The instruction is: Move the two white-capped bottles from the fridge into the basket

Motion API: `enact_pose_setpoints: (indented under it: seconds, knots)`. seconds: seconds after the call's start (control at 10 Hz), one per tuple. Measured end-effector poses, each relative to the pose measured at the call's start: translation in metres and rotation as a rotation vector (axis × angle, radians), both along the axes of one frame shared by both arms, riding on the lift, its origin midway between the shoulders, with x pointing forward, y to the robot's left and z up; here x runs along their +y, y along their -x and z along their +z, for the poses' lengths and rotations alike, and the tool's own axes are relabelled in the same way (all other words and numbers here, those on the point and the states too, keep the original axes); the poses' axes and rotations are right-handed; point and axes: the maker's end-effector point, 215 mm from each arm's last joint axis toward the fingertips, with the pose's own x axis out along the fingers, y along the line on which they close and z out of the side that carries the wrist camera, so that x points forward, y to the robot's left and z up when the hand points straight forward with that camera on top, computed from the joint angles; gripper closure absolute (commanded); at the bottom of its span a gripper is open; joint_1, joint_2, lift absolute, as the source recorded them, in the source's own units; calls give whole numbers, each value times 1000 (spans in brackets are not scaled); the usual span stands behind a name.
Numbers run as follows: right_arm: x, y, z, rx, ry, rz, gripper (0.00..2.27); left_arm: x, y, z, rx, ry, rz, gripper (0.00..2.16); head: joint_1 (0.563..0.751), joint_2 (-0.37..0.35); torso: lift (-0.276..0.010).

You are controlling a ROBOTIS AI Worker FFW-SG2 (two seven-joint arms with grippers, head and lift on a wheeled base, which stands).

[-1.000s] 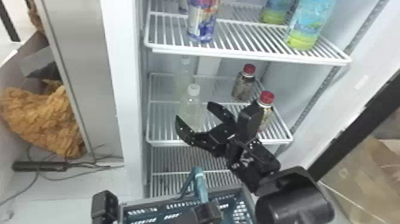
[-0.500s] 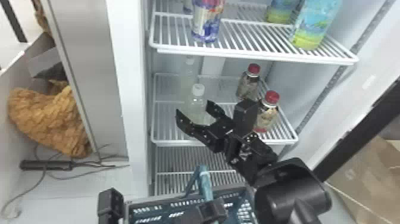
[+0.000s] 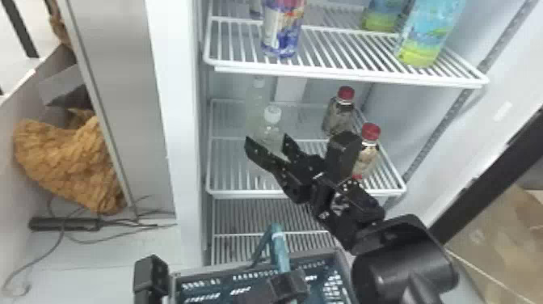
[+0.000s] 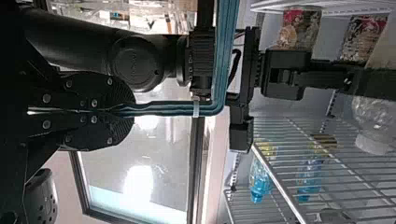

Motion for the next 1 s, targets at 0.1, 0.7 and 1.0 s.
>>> enact_pose_setpoints:
  seconds: [0.1,0.7,1.0]
  knots:
    - [-4,5,10,-10,-11,0,845,0,0,0,0,0,1,1119,695,-209,-260]
    - [-35,64,37,29,-6,-20,845,1,-1,-1,2,0,6,1119,695,-272,-260]
    - [-52,97,40,71,3,-42,845,1,-1,0,2,1,5,1119,695,-308,-260]
